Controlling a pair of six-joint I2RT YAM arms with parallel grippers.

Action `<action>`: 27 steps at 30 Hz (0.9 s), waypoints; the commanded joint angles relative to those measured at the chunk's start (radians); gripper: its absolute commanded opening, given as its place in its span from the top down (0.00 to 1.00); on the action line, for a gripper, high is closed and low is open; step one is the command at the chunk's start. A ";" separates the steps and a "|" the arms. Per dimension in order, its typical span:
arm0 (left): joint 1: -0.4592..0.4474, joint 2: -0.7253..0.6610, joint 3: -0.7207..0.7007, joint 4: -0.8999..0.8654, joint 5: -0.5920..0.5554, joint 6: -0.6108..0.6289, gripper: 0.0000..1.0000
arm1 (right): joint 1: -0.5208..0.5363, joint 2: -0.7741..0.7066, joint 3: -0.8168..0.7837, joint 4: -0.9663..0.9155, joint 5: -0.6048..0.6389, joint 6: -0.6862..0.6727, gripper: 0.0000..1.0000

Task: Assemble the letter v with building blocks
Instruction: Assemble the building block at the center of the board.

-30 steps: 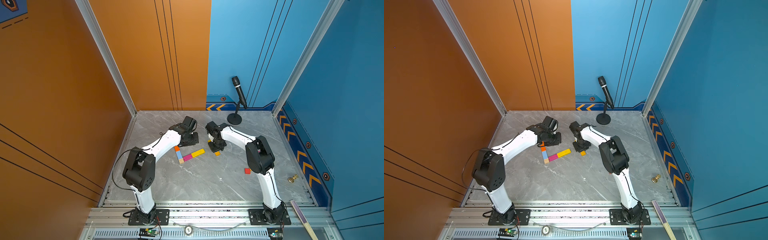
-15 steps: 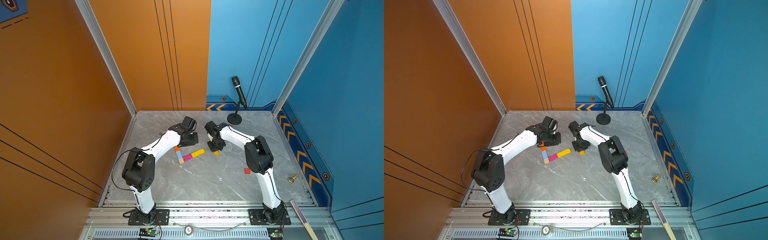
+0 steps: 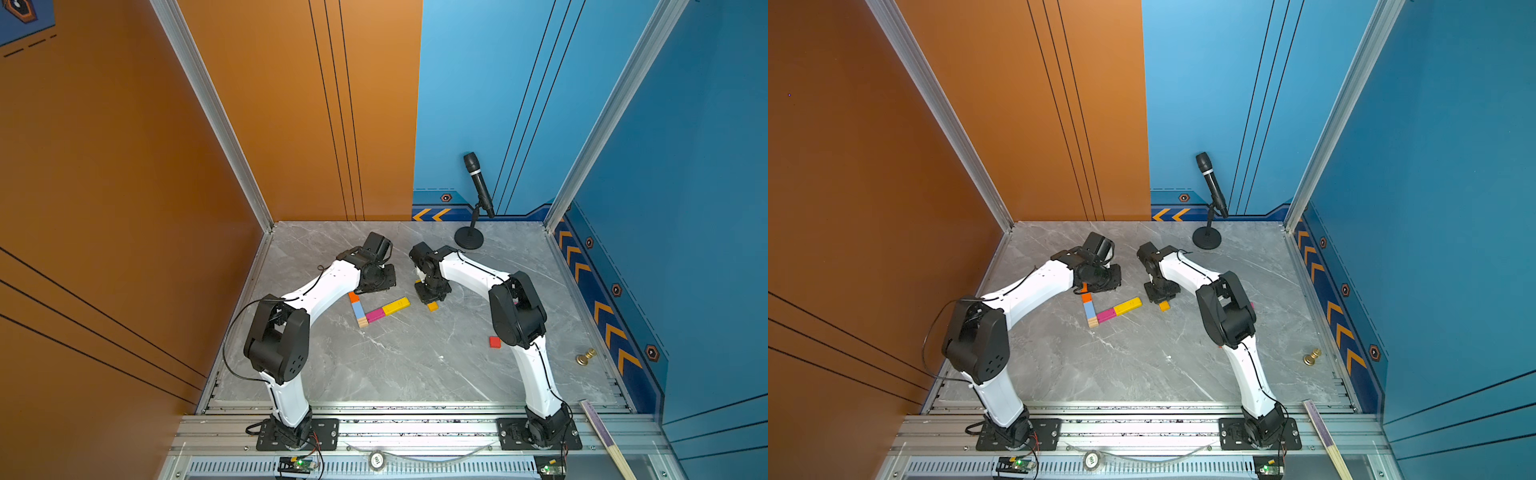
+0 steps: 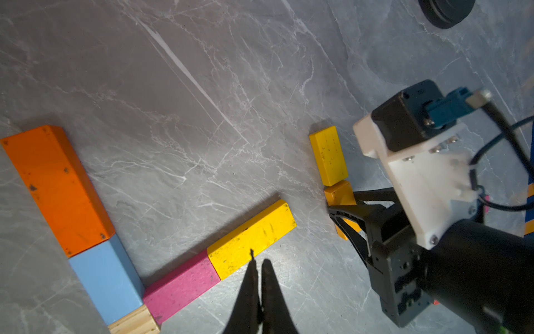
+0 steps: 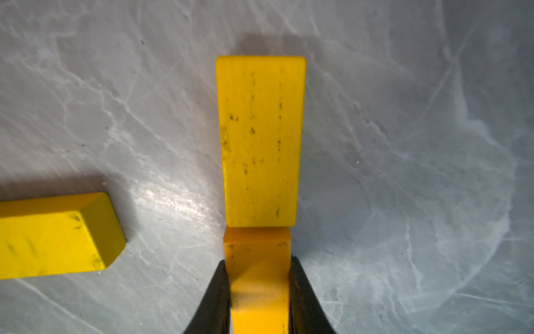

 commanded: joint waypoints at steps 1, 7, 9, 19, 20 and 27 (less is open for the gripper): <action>0.009 -0.023 -0.011 0.002 0.001 -0.005 0.92 | 0.001 0.023 0.020 -0.019 0.025 0.020 0.68; 0.011 -0.023 -0.014 0.002 0.002 -0.005 0.92 | -0.001 0.025 0.025 -0.019 0.025 0.019 0.54; 0.010 -0.024 -0.014 0.003 0.002 -0.005 0.92 | -0.001 0.025 0.025 -0.019 0.025 0.019 0.48; 0.012 -0.029 -0.017 0.002 -0.001 -0.005 0.92 | -0.001 -0.006 0.028 -0.019 0.031 0.013 0.21; 0.012 -0.028 -0.017 0.002 0.001 -0.005 0.92 | -0.001 -0.013 0.028 -0.019 0.030 0.011 0.19; 0.012 -0.030 -0.011 0.003 0.005 -0.004 0.92 | -0.004 -0.100 0.027 -0.019 0.030 0.008 0.06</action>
